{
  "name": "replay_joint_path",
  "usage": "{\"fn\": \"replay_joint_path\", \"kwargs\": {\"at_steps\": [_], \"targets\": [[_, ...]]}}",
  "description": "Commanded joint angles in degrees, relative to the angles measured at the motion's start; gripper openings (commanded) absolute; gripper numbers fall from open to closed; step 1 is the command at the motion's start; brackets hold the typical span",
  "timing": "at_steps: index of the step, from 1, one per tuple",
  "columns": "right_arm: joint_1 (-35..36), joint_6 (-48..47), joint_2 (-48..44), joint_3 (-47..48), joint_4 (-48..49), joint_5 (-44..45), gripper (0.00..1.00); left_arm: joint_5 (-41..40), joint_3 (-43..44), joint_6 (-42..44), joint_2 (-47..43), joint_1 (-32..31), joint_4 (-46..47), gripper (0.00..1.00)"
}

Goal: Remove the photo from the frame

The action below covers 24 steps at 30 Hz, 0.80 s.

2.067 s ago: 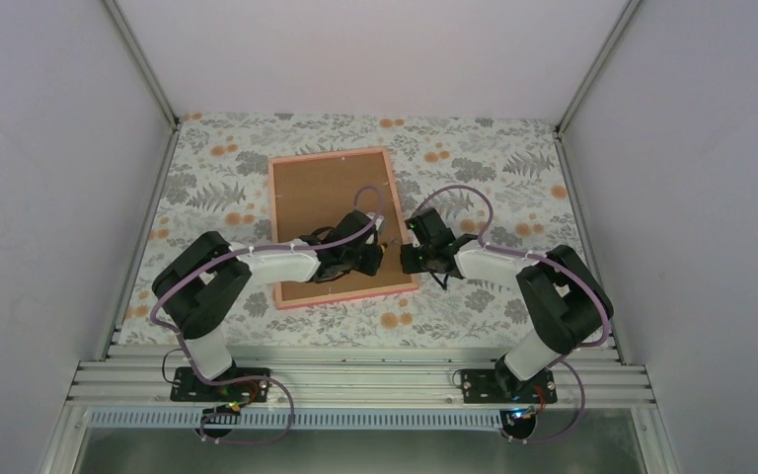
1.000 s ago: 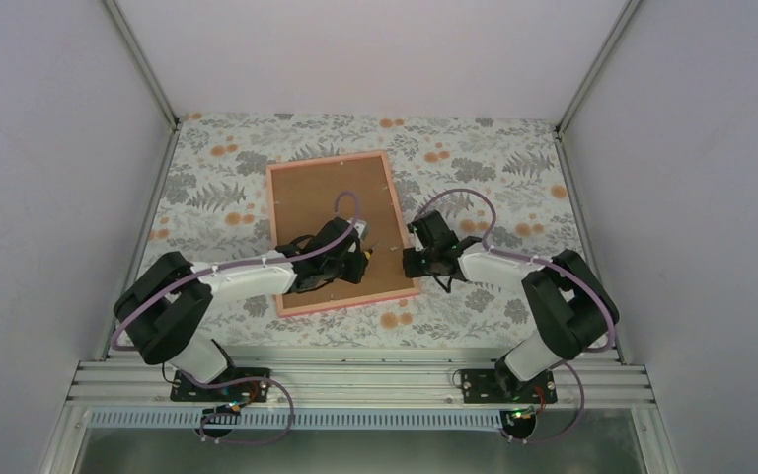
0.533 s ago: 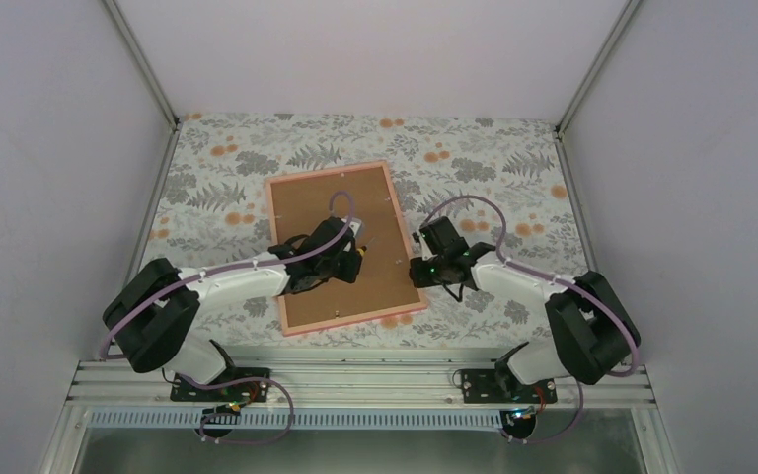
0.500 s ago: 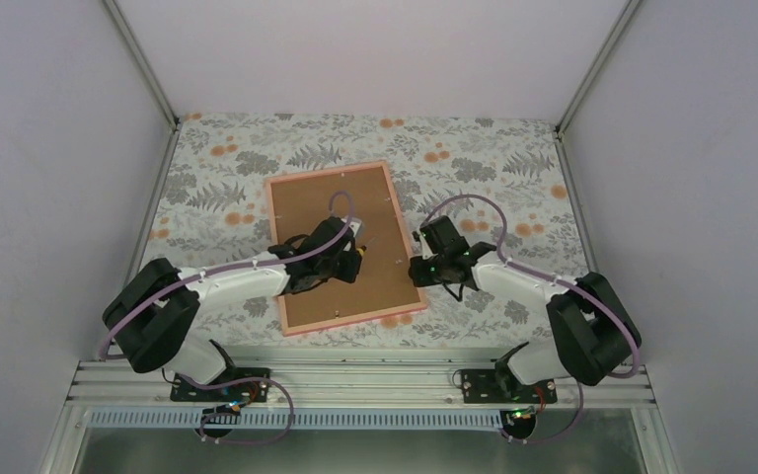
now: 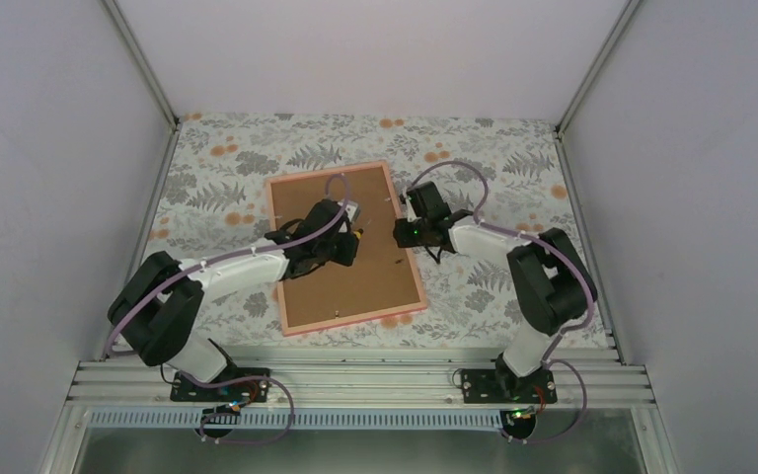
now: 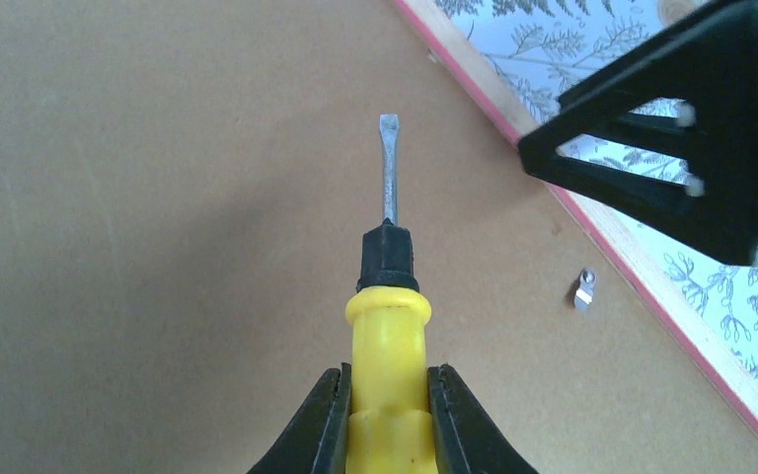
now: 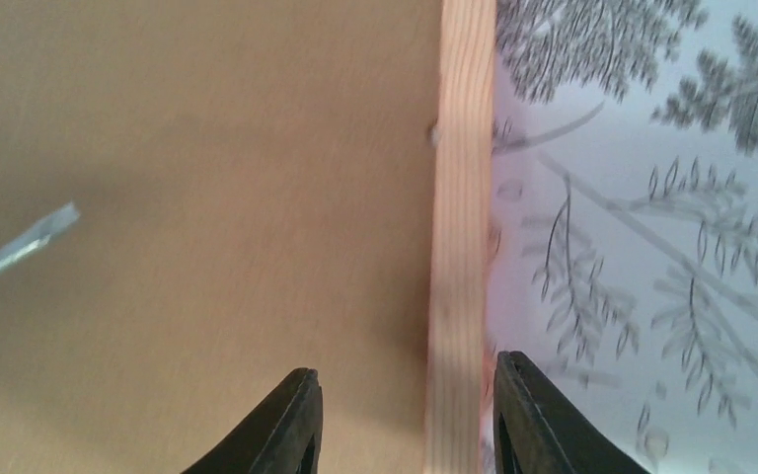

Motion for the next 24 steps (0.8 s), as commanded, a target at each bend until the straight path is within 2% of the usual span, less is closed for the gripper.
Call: {"fn": "replay_joint_path", "kwargs": {"at_steps": [1, 8, 17, 24], "targets": [[-2.08, -1.35, 4.43, 4.74, 3.63, 1.53, 0.36, 2.75, 4.07, 2.43, 3.16, 1.73, 1.58, 0.02], [-3.71, -2.21, 10.41, 9.43, 4.19, -1.21, 0.32, 5.20, 9.15, 4.28, 8.96, 3.85, 1.64, 0.02], [-4.36, -2.49, 13.47, 10.33, 4.34, -2.46, 0.25, 7.21, 14.75, 5.57, 15.61, 4.78, 1.80, 0.02], [-4.42, -2.04, 13.29, 9.05, 3.64, -4.01, 0.10, 8.60, 16.76, 5.76, 18.08, 4.82, 1.87, 0.02]]}}
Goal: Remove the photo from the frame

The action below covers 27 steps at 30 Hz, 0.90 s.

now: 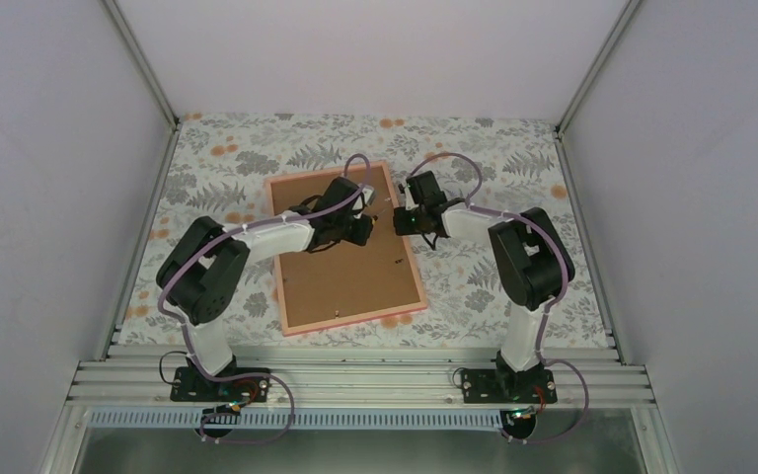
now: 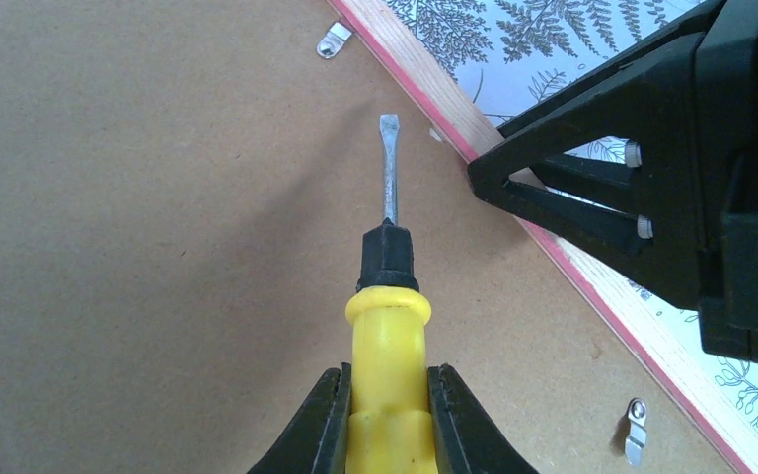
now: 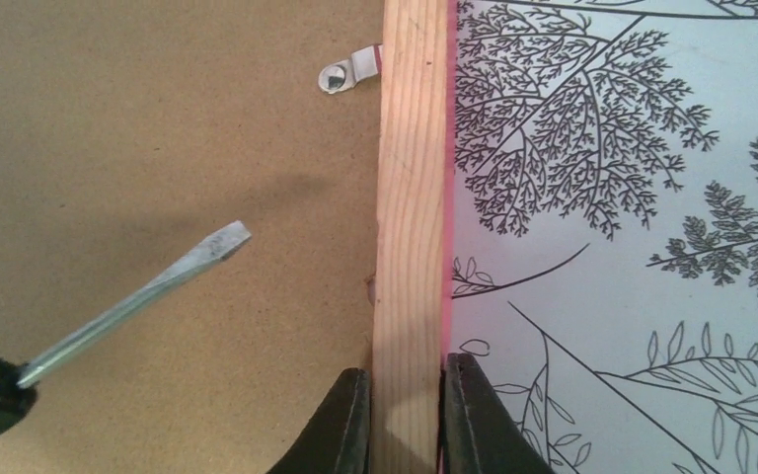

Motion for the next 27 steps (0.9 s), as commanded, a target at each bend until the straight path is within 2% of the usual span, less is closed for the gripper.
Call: {"fn": "replay_joint_path", "kwargs": {"at_steps": [1, 9, 27], "targets": [[-0.57, -0.13, 0.37, -0.47, -0.03, -1.97, 0.08, 1.72, 2.26, 1.15, 1.31, 0.27, 1.48, 0.02], [-0.50, 1.37, -1.11, -3.94, 1.40, -4.44, 0.04, 1.86, 3.87, 0.65, 4.16, 0.36, 1.76, 0.02], [-0.39, 2.77, -3.51, -8.29, 2.63, -6.59, 0.04, 1.96, 8.38, -0.47, 9.44, 1.07, 2.25, 0.02]]}}
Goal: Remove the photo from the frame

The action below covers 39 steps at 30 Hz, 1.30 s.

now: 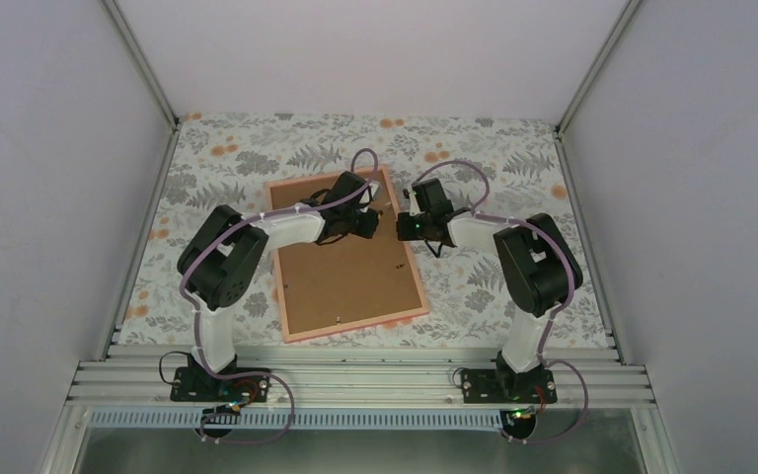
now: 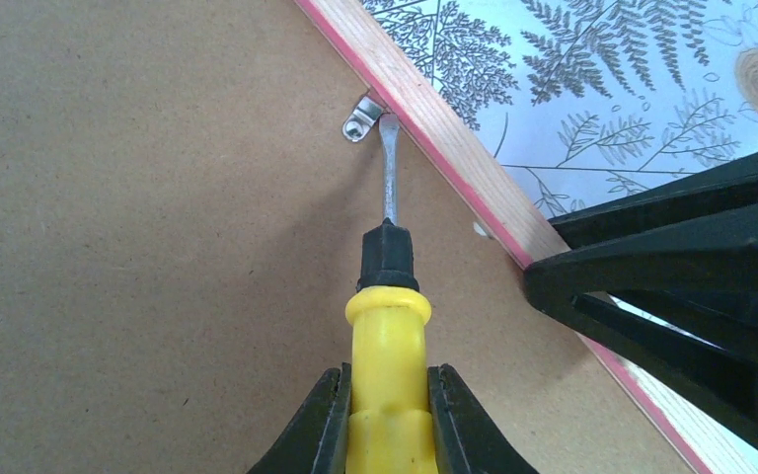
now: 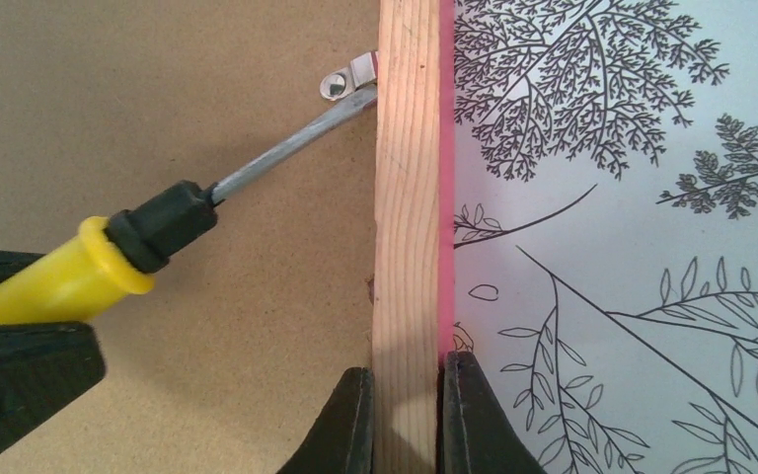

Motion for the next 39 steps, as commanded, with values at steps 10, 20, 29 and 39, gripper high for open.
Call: {"fn": "replay_joint_path", "kwargs": {"at_steps": [10, 20, 29, 39], "targets": [[-0.08, 0.63, -0.58, -2.14, -2.92, -3.64, 0.04, -0.04, 1.65, -0.97, 1.92, 0.49, 0.29, 0.02], [-0.04, 0.80, -0.84, -2.50, -2.59, -4.05, 0.04, -5.33, 1.81, -4.96, 2.65, 2.07, 0.77, 0.02], [-0.09, 1.06, -0.93, -2.72, -2.38, -4.35, 0.04, -6.97, 1.79, -7.15, 3.27, 2.34, 0.33, 0.02], [-0.10, 1.26, -1.14, -2.77, -2.23, -4.78, 0.04, -2.11, -2.52, -4.93, -0.82, 2.25, 2.62, 0.02]]}}
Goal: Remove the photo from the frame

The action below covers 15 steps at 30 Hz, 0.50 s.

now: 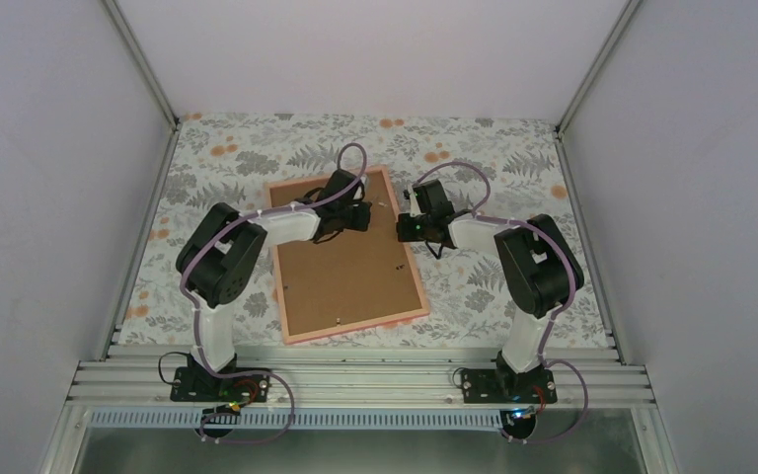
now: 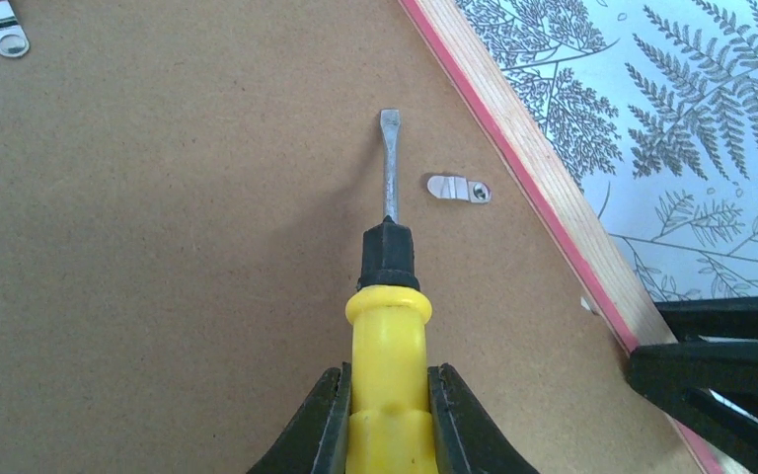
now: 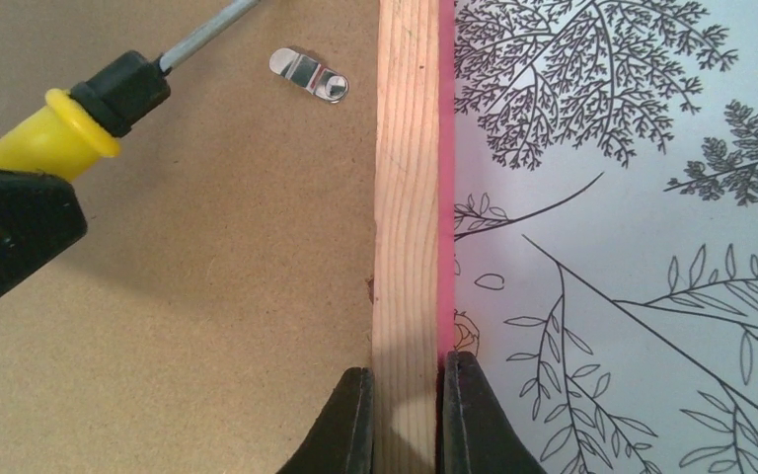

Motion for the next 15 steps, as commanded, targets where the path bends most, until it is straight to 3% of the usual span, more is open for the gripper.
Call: {"fn": "replay_joint_path", "kwargs": {"at_steps": [1, 15], "targets": [[-0.04, 0.63, -0.68, -1.83, -3.28, -4.31, 0.04, 2.64, -2.67, 1.56, -2.61, 0.05, 0.03, 0.02], [-0.02, 0.63, -1.23, -2.06, -3.54, -4.40, 0.04, 6.01, -3.98, 4.96, -4.08, -0.04, -2.00, 0.02]]}}
